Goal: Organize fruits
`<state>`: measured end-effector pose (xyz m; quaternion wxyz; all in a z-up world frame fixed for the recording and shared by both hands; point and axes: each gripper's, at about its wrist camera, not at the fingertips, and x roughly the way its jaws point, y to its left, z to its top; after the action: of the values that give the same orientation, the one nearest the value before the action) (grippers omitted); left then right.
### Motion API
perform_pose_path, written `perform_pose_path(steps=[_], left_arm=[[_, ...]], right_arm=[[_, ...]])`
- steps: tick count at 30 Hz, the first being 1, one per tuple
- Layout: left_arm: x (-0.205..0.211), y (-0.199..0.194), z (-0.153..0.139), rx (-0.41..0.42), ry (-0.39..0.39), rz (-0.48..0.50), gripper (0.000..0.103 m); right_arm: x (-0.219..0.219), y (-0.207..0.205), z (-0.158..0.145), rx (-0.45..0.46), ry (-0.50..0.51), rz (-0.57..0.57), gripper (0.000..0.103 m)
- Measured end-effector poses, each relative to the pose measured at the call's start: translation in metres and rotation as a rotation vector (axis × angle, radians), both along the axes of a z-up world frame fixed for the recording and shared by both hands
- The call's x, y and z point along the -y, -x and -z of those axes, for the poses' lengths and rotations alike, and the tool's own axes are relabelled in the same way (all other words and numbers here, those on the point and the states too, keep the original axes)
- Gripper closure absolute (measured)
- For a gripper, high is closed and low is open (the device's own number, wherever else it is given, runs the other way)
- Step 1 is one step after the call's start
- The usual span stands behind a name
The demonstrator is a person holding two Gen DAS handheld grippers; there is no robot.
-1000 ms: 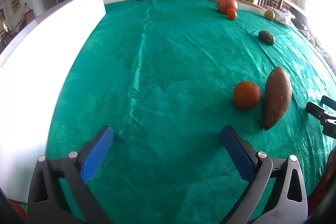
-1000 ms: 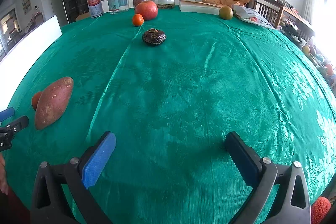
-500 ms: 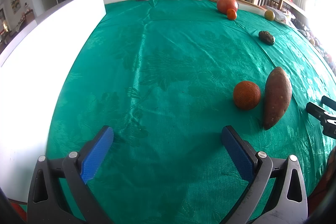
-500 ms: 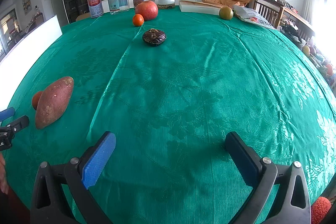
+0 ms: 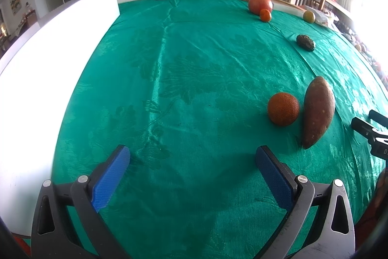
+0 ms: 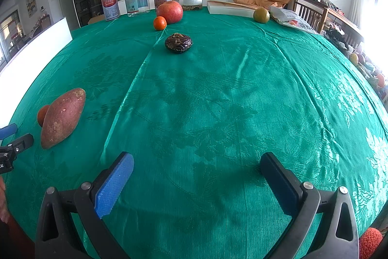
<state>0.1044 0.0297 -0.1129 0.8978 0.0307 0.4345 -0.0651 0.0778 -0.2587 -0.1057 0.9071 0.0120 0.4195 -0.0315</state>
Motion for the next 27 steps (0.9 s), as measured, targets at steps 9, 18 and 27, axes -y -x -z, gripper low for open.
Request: perform_pose_path(steps=[9, 18, 27], left_arm=[[0.027, -0.009, -0.006, -0.044, -0.008, 0.153, 0.002], [0.054, -0.031, -0.007, -0.055, -0.024, 0.242, 0.02], [0.067, -0.037, -0.011, -0.032, 0.002, 0.265, 0.058]], right_arm=[[-0.001, 0.0, 0.0, 0.001, 0.0, 0.0, 0.0], [-0.002, 0.001, -0.001, 0.002, 0.0, -0.003, 0.0], [-0.002, 0.001, -0.001, 0.002, 0.001, -0.003, 0.0]])
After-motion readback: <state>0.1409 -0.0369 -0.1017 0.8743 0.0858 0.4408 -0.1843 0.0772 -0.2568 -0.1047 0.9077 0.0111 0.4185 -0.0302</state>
